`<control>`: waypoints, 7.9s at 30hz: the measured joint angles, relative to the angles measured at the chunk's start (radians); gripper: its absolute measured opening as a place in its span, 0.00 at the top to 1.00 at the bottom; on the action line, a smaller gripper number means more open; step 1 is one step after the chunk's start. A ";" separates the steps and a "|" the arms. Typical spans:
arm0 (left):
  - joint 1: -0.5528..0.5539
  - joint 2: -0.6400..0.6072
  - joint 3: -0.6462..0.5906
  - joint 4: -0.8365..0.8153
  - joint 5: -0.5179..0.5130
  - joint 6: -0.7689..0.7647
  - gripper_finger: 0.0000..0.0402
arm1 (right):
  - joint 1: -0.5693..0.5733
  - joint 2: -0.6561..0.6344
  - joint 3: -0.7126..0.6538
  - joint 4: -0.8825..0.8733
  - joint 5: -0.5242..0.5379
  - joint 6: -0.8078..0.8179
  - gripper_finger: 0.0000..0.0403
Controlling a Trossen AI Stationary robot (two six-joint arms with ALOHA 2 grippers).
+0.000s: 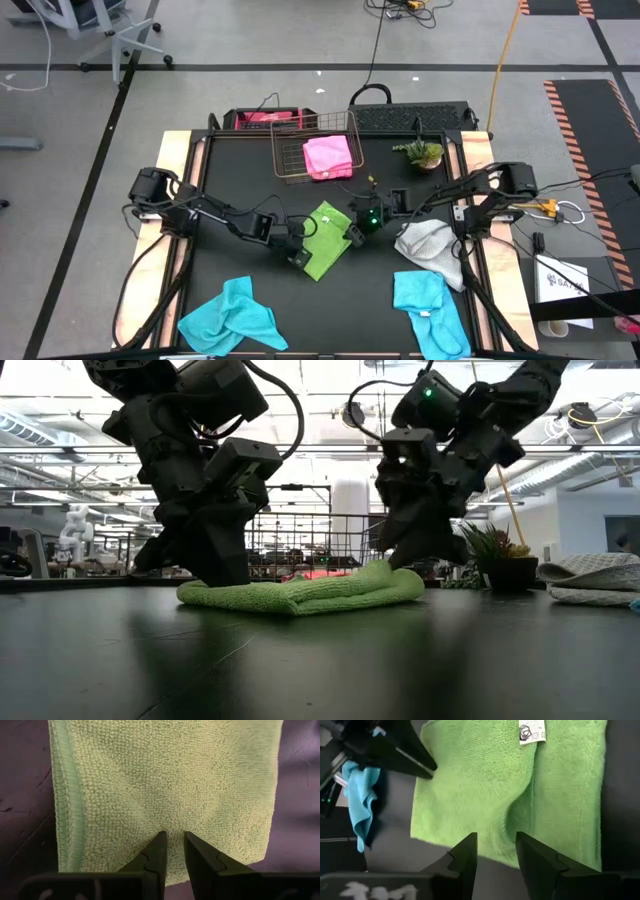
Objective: Fold microfiber towels
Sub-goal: Fold the green microfiber cloth in quarters, then stack the folded green microfiber cloth on top of the folded pink microfiber cloth in the wire basket
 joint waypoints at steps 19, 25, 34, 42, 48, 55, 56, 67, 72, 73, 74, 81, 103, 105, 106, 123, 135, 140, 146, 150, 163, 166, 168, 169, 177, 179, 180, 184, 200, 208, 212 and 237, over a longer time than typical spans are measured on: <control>0.002 0.000 0.000 0.011 -0.004 -0.006 0.83 | -0.006 0.046 0.000 0.041 -0.052 0.020 0.97; 0.002 0.000 0.000 0.016 -0.003 -0.007 0.83 | -0.015 -0.044 0.000 0.023 -0.046 0.013 0.99; 0.002 -0.011 0.000 0.105 0.011 -0.009 0.83 | -0.030 -0.159 0.000 -0.243 0.008 -0.064 1.00; 0.002 -0.121 0.002 0.095 -0.061 0.012 0.83 | -0.049 -0.156 0.000 -0.376 0.061 -0.184 1.00; 0.006 -0.201 0.000 0.056 -0.145 0.040 0.83 | -0.053 -0.157 0.000 -0.433 0.054 -0.215 0.97; 0.012 -0.187 0.000 0.060 -0.158 0.054 0.83 | -0.059 -0.205 0.033 -0.457 0.003 -0.219 0.91; 0.014 -0.187 0.000 0.055 -0.158 0.057 0.83 | -0.059 -0.215 0.037 -0.464 0.003 -0.220 0.91; 0.064 -0.187 0.000 0.079 -0.176 0.112 0.83 | -0.040 -0.247 0.043 -0.484 0.032 -0.202 0.92; 0.067 -0.187 0.000 0.122 -0.199 0.147 0.83 | -0.014 -0.200 0.043 -0.404 0.040 -0.182 0.95; 0.066 -0.187 0.000 0.126 -0.210 0.155 0.83 | -0.006 -0.188 0.044 -0.392 0.049 -0.182 0.95; 0.067 -0.187 0.000 0.127 -0.222 0.158 0.83 | 0.000 -0.172 0.043 -0.388 0.054 -0.182 0.96; 0.072 -0.179 0.000 0.136 -0.286 0.185 0.83 | 0.028 -0.085 0.043 -0.370 0.055 -0.161 0.98; 0.102 -0.049 0.001 0.381 -0.288 0.265 0.83 | 0.027 -0.079 -0.029 -0.381 0.056 -0.137 0.98; 0.105 -0.049 0.001 0.382 -0.284 0.265 0.83 | 0.027 -0.080 -0.029 -0.362 0.054 -0.137 0.98; 0.104 -0.049 0.001 0.382 -0.283 0.266 0.83 | 0.027 -0.085 -0.025 -0.361 0.051 -0.134 0.98; 0.104 0.040 0.001 0.475 -0.181 0.409 0.83 | 0.184 -0.280 0.030 -0.514 0.106 0.224 1.00; 0.101 0.150 0.001 0.531 -0.044 0.438 0.83 | 0.249 -0.280 0.030 -0.483 0.268 0.360 1.00; 0.076 0.150 0.001 0.412 -0.044 0.392 0.83 | 0.249 -0.280 0.030 -0.483 0.266 0.360 1.00; 0.019 0.136 0.008 0.247 -0.056 0.283 0.83 | 0.249 -0.280 0.030 -0.482 0.264 0.356 1.00; -0.027 0.131 0.006 0.243 -0.035 0.182 0.83 | 0.249 -0.280 0.030 -0.483 0.239 0.344 1.00; -0.043 0.127 -0.001 0.366 -0.121 0.057 0.83 | 0.262 -0.279 -0.073 -0.368 0.079 0.339 0.90; -0.031 0.127 0.020 0.369 -0.101 0.094 0.83 | 0.276 -0.279 -0.130 -0.263 0.080 0.395 0.82; -0.028 0.127 0.047 0.365 -0.083 0.131 0.83 | 0.279 -0.279 -0.174 -0.194 0.082 0.435 0.76; -0.027 0.127 0.062 0.361 -0.078 0.150 0.83 | 0.279 -0.279 -0.197 -0.157 0.085 0.456 0.73; -0.014 0.126 0.193 0.153 -0.148 0.322 0.83 | 0.273 -0.279 -0.317 0.027 0.213 0.541 0.63; 0.000 0.126 0.198 0.094 -0.184 0.344 0.83 | 0.267 -0.278 -0.318 0.027 0.247 0.538 0.63; 0.008 0.126 0.198 0.077 -0.191 0.351 0.83 | 0.262 -0.274 -0.318 0.034 0.264 0.535 0.63; 0.042 0.134 0.200 0.049 -0.193 0.354 0.83 | 0.242 -0.235 -0.318 0.055 0.294 0.516 0.64; 0.049 0.174 0.200 0.092 -0.147 0.304 0.83 | 0.189 -0.160 -0.317 0.204 0.290 0.427 0.64; 0.045 0.182 0.201 0.131 -0.145 0.289 0.83 | 0.184 -0.150 -0.316 0.156 0.298 0.412 0.64; 0.046 0.182 0.201 0.132 -0.145 0.282 0.83 | 0.178 -0.143 -0.316 0.165 0.312 0.407 0.64; 0.088 0.182 0.201 0.131 -0.184 0.291 0.83 | 0.176 -0.088 -0.319 0.344 0.318 0.358 0.99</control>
